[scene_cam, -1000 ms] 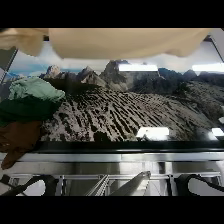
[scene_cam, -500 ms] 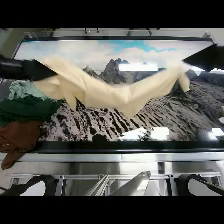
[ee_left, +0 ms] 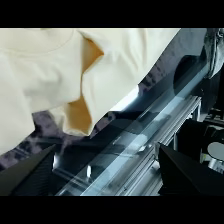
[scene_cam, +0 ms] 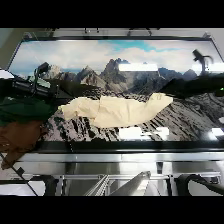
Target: Fold the shirts.
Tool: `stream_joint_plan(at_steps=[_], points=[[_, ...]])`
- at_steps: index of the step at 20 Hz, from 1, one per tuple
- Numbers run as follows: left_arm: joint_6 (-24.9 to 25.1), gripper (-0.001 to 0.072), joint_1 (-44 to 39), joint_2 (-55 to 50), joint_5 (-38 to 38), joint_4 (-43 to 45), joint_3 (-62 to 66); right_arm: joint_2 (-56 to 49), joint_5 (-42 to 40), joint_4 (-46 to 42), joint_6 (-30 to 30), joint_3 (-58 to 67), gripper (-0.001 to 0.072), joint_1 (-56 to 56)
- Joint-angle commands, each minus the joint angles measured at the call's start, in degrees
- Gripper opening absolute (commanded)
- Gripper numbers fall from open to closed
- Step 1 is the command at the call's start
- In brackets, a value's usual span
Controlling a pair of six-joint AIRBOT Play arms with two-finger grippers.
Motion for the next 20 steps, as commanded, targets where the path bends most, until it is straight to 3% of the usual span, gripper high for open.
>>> stream_joint_plan(at_steps=[1, 3, 9, 14, 16, 20], points=[[0.1, 0.0706, 0.6, -6.3, -0.7, 0.0, -0.6, -3.7, -10.5, -1.7, 2.9, -4.3, 0.0664, 2.3], [0.2, 0.0706, 1.0, -7.6, -1.3, 0.0, -0.6, -5.6, -13.1, -1.7, 6.0, -3.7, 0.0639, -2.3], [0.8, 0.0706, 5.9, -7.7, 0.4, 0.0, -0.6, -12.5, -14.0, -1.8, 5.0, -3.2, 0.0639, -17.7], [0.7, 0.0705, 11.0, -7.7, 0.2, 1.1, -0.6, -23.0, -13.4, 0.3, 3.2, 0.2, 0.0638, -16.5], [-0.2, 0.0705, 9.8, -7.7, 1.4, 3.8, -0.6, -26.7, -12.1, 0.7, 3.3, 4.4, 0.0516, -14.8], [-0.2, 0.0705, 4.1, -8.0, 5.5, 7.0, -0.6, -32.8, -8.2, 0.7, 5.1, 11.8, 0.0504, -11.7]])
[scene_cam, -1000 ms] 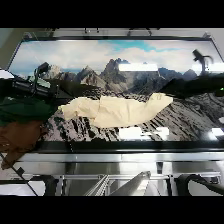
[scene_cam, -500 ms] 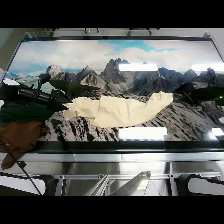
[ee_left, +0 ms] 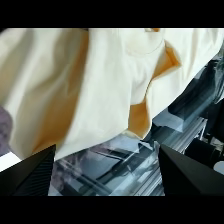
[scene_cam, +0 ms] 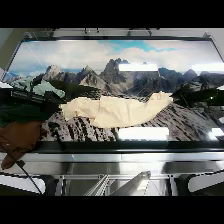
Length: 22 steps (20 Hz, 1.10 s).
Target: Fold the shirts.
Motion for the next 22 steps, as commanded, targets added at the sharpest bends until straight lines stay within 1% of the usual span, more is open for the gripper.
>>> stream_joint_plan(at_steps=[1, 2, 3, 4, 5, 6, 7, 9, 11, 13, 15, 16, 17, 19, 21, 22], points=[[-0.3, 0.0705, -4.6, -0.4, 4.1, 5.3, 0.0, -6.1, 3.1, -0.7, 2.0, 5.9, 0.0503, 2.6], [-0.8, 0.0705, -6.2, -1.0, 4.9, 6.7, 0.0, -7.6, 4.0, -0.7, 2.2, 7.1, 0.0503, 3.3], [-0.9, 0.0697, -7.6, -2.0, 5.1, 6.5, 0.0, -8.9, 5.5, -0.1, 2.1, 8.3, 0.0471, 4.2], [-0.9, 0.0685, -8.9, -3.1, 5.5, 6.1, 0.0, -9.9, 7.0, 1.2, 2.1, 9.1, 0.0345, 4.7], [-1.3, 0.0620, -10.2, -4.2, 6.7, 6.0, 0.0, -10.5, 8.7, 3.0, 0.9, 9.9, 0.0206, 5.1], [-1.2, 0.0270, -11.5, -5.3, 7.6, 5.6, 0.5, -10.6, 10.3, 5.4, -0.6, 10.4, 0.0088, 5.3], [-1.0, 0.0008, -12.4, -6.4, 7.3, 5.1, 2.3, -10.5, 12.6, 8.4, -1.5, 11.6, 0.0015, 5.3], [-1.2, 0.0009, -13.2, -7.1, 5.7, 2.5, 7.7, -8.9, 17.0, 12.4, -2.6, 15.2, 0.0014, 5.1], [-1.4, 0.0007, -12.9, -4.5, 3.5, 0.3, 14.8, -5.5, 20.8, 12.7, -2.1, 21.1, 0.0014, 4.6], [-2.8, 0.0003, -11.2, 1.3, 2.1, 0.2, 22.6, 0.0, 23.4, 13.1, -1.7, 27.8, 0.0014, 3.3], [-3.1, 0.0003, -8.2, 9.0, 1.4, 0.2, 29.0, 7.5, 23.7, 13.4, -2.0, 32.8, 0.0014, 1.0], [-3.1, 0.0004, -5.8, 13.3, 1.3, 0.2, 31.2, 11.4, 23.3, 13.4, -3.1, 34.2, 0.0013, -0.6], [-3.1, 0.0004, -3.0, 17.4, 1.2, 0.2, 32.7, 15.6, 22.3, 12.7, -3.9, 34.8, 0.0014, -2.9], [-3.2, 0.0020, 3.3, 24.7, 1.2, 0.2, 32.8, 22.4, 19.2, 8.0, -4.2, 34.8, 0.0013, -8.0], [-3.0, 0.0021, 9.9, 31.2, 1.2, 0.1, 29.3, 26.6, 19.1, 6.8, -4.8, 34.8, 0.0014, -11.9], [-1.9, 0.0021, 12.3, 33.8, 1.5, 0.1, 26.6, 27.6, 19.3, 6.8, -4.8, 34.8, 0.0014, -12.8]])
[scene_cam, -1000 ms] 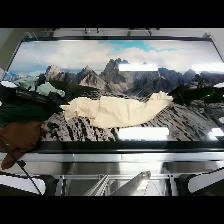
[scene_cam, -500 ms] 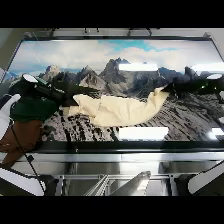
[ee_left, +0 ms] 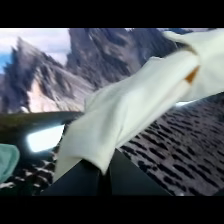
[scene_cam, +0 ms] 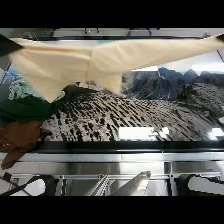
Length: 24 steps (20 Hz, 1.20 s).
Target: Fold the shirts.
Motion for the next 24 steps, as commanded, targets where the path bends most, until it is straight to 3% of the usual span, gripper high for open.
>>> stream_joint_plan(at_steps=[1, 4, 7, 11, 14, 15, 16, 18, 21, 24], points=[[1.9, 0.0021, 9.0, 11.0, 1.2, 0.0, -6.2, 6.5, -0.6, -2.4, -0.8, 0.7, 0.0013, -4.6], [4.3, 0.0021, 12.0, 16.5, 6.2, 0.1, -21.5, 6.4, 0.0, -6.9, 0.3, -4.8, 0.0013, -4.2], [7.8, 0.0021, 12.7, 17.7, 6.3, -0.5, -32.9, 6.1, 0.0, -9.5, -1.4, -14.4, 0.0013, -4.2], [12.5, 0.0022, 7.1, 13.3, 5.3, -9.5, -39.5, 5.4, -3.4, -5.7, -6.4, -26.6, 0.0013, -2.5], [12.5, 0.0021, 0.5, 6.6, 5.2, -9.8, -39.5, 3.2, -9.2, -4.6, -8.6, -31.5, 0.0019, 0.4], [12.4, 0.0026, -1.1, 4.1, 5.1, -9.2, -39.5, 1.9, -9.7, -4.7, -8.5, -31.6, 0.0210, 0.8], [12.3, 0.0240, -1.9, 1.9, 5.4, -8.0, -39.4, 0.9, -9.7, -4.5, -8.5, -31.6, 0.0522, 0.7], [10.2, 0.0714, -1.4, -2.3, 6.6, -6.5, -39.4, 0.4, -9.5, -5.7, -7.5, -31.6, 0.0559, -0.1], [8.4, 0.0714, 3.0, -7.0, 4.6, -4.9, -39.4, 0.5, -7.1, -13.0, -2.2, -32.5, 0.0567, -0.2], [7.3, 0.0712, 5.7, -10.2, 2.4, -1.0, -39.4, 0.5, -7.4, -12.7, -0.3, -40.6, 0.0591, 2.5]])
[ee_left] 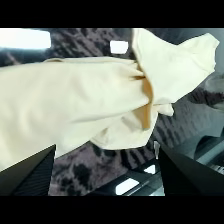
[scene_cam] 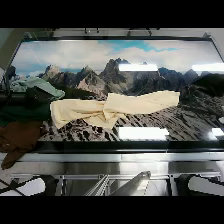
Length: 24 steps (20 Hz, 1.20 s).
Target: Fold the shirts.
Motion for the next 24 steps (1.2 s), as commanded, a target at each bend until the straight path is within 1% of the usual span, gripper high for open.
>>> stream_joint_plan(at_steps=[1, 3, 4, 6, 9, 11, 12, 13, 14, 15, 16, 17, 18, 20, 22, 24], points=[[-2.0, 0.0706, 2.0, -4.5, -2.3, 5.0, -0.1, -0.2, -1.7, -1.0, 2.7, -9.2, 0.0590, 3.8], [-2.9, 0.0706, 0.8, -6.7, -1.7, 7.9, -0.1, -1.2, -6.7, 0.3, 2.9, -15.0, 0.0590, 8.7], [-3.3, 0.0706, -0.4, -7.9, -1.3, 9.1, -0.1, -2.5, -8.8, 0.2, 4.1, -16.6, 0.0590, 11.8], [-4.3, 0.0706, -2.4, -10.0, -0.2, 11.5, -0.1, -6.5, -10.5, 0.8, 7.2, -17.0, 0.0590, 17.7], [-5.3, 0.0705, -6.2, -13.8, 1.5, 14.1, -0.1, -13.1, -14.6, 9.4, 7.0, -16.7, 0.0581, 26.2], [-5.3, 0.0704, -8.5, -16.6, 2.7, 13.9, 0.0, -16.4, -16.2, 15.8, 4.5, -15.6, 0.0571, 29.7], [-5.3, 0.0703, -9.7, -17.8, 3.6, 13.9, 0.4, -17.8, -16.6, 19.0, 3.2, -14.5, 0.0554, 30.6], [-5.3, 0.0683, -11.0, -19.1, 3.9, 13.9, 1.7, -18.8, -16.6, 22.0, 1.8, -13.1, 0.0385, 31.1], [-5.4, 0.0686, -12.1, -20.5, 3.9, 13.8, 3.3, -19.3, -16.7, 24.7, 0.2, -11.9, 0.0292, 31.2], [-5.6, 0.0634, -13.0, -21.4, 4.1, 13.8, 5.0, -19.4, -16.7, 26.9, -1.1, -10.9, 0.0257, 31.1], [-6.5, 0.0306, -13.9, -22.3, 4.0, 13.8, 7.0, -19.3, -16.5, 27.9, -1.2, -9.8, 0.0058, 31.1], [-6.9, 0.0002, -14.6, -22.9, 3.2, 13.5, 9.1, -19.2, -15.8, 28.0, -1.2, -8.5, 0.0014, 31.1], [-7.5, 0.0005, -15.4, -23.2, 1.6, 12.6, 11.3, -18.8, -13.7, 28.2, -1.2, -7.5, 0.0014, 31.1], [-7.4, 0.0004, -16.2, -21.9, -3.4, 8.0, 16.0, -16.2, -6.3, 28.3, -1.2, -5.5, 0.0014, 30.9], [-7.2, 0.0004, -16.0, -17.2, -8.0, 0.7, 21.3, -11.0, 1.1, 29.8, -1.3, -2.9, 0.0014, 29.5], [-7.1, 0.0003, -15.4, -10.0, -11.2, -8.2, 26.6, -3.6, 4.8, 35.0, -1.7, 0.5, 0.0014, 26.1]])
